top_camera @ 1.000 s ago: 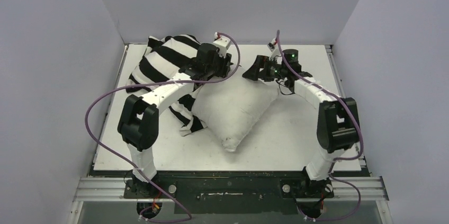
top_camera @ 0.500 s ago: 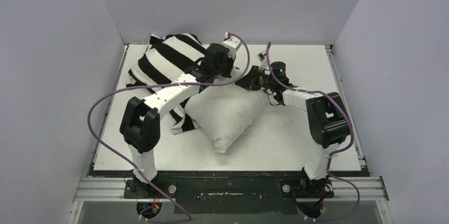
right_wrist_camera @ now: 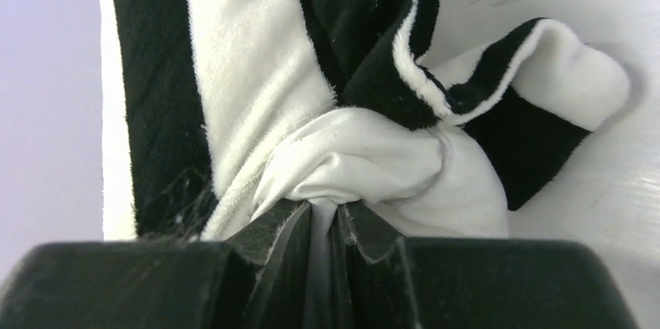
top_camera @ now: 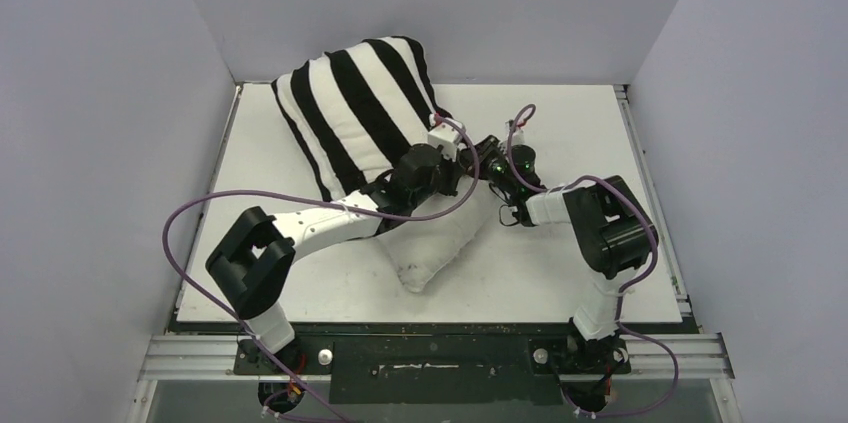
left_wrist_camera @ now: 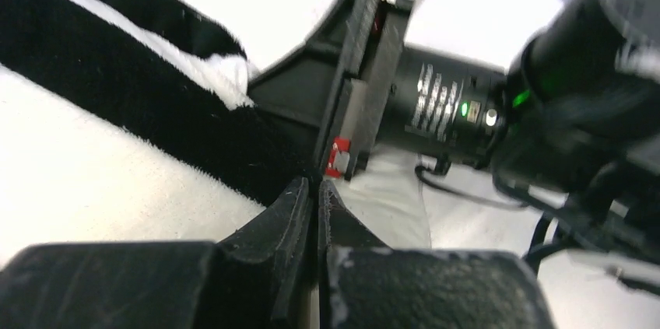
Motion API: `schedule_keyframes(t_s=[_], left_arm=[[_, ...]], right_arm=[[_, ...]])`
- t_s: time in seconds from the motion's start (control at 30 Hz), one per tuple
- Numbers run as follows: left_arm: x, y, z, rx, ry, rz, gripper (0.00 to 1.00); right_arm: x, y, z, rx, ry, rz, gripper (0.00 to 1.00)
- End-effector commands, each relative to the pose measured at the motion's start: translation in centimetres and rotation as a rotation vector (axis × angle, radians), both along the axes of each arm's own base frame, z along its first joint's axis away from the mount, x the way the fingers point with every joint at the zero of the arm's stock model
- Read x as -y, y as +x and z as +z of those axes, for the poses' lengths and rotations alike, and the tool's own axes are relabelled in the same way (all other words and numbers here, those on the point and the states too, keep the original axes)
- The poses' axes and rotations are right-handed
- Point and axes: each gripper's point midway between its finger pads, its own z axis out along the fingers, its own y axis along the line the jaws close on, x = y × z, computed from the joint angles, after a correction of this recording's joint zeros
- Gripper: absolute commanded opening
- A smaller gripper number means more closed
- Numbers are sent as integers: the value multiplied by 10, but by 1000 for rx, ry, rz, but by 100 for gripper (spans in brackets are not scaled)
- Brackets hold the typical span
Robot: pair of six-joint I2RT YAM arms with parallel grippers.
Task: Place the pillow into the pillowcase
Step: Stuff the pillow into the pillowcase.
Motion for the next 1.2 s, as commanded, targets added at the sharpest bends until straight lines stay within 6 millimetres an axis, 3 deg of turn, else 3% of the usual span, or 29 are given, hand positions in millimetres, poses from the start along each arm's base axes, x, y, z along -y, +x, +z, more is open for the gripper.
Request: schedule_keyframes(t_s=[0.0,0.07,0.17,0.27,0.4,0.57,0.67,0.8,0.97,1.17], left_arm=[[53,-29,49,-41,-293,-249,0],[41,-11,63,-35,-320,-233,2],[11,16,92,-6,-288,-176,23],[-36,33,111,21,-222,-91,38],[-108,36,133,20,-244,27,47],[-203,30,111,-64,-282,251,47],[-248,25,76,-134,-302,374,46],[-286,19,38,-203,-408,457,45],[-306,16,-7,-268,-465,522,47],[-319,17,-29,-278,-504,609,50]], right_arm=[[31,42,38,116,157,-313,0],[28,39,38,132,119,-268,1],[30,30,37,141,9,-202,20],[51,15,42,130,-133,-196,43],[73,0,52,132,-358,-141,67],[72,-14,94,180,-501,-79,86],[50,-24,120,245,-560,-43,98],[3,-48,139,340,-675,36,100],[-63,-75,139,459,-844,139,100],[-132,-89,119,551,-1027,236,100]])
